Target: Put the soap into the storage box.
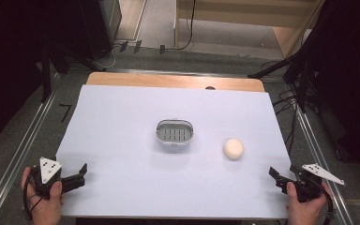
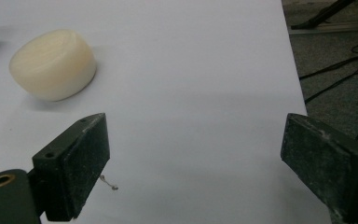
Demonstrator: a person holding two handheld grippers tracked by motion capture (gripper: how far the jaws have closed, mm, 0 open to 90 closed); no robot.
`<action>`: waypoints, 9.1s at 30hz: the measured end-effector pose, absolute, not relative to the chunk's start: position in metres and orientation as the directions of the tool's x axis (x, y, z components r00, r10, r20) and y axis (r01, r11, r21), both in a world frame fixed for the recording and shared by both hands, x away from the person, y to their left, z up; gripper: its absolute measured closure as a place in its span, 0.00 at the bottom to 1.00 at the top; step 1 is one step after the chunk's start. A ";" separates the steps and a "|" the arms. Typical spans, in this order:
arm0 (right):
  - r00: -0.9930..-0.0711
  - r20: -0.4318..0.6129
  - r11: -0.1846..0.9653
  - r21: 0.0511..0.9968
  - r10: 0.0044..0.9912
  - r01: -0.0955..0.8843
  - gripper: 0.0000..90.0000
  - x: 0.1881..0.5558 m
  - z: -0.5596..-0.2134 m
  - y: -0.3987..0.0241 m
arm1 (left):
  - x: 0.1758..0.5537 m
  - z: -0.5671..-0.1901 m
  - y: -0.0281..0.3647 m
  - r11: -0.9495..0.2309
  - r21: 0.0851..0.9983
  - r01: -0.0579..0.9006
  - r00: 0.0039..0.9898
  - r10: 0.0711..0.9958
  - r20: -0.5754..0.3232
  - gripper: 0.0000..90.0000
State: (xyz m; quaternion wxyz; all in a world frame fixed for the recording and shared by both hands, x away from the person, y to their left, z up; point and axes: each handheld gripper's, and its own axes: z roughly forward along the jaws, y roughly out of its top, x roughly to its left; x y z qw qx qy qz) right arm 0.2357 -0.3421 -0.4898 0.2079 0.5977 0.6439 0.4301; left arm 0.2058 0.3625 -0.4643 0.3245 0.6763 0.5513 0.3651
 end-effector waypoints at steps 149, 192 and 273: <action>-0.442 0.104 0.233 0.731 0.891 0.642 0.27 0.326 -0.439 -0.155 | 0.206 -0.464 0.368 -0.132 0.849 0.512 0.122 0.989 0.080 0.00; -0.533 0.115 0.286 0.739 0.838 0.610 0.27 0.336 -0.419 -0.104 | 0.206 -0.464 0.368 -0.140 0.851 0.506 0.135 0.987 0.082 0.00; -0.531 0.168 0.285 0.691 0.830 0.665 0.27 0.375 -0.434 -0.025 | 0.205 -0.464 0.367 -0.151 0.851 0.502 0.140 0.986 0.093 0.00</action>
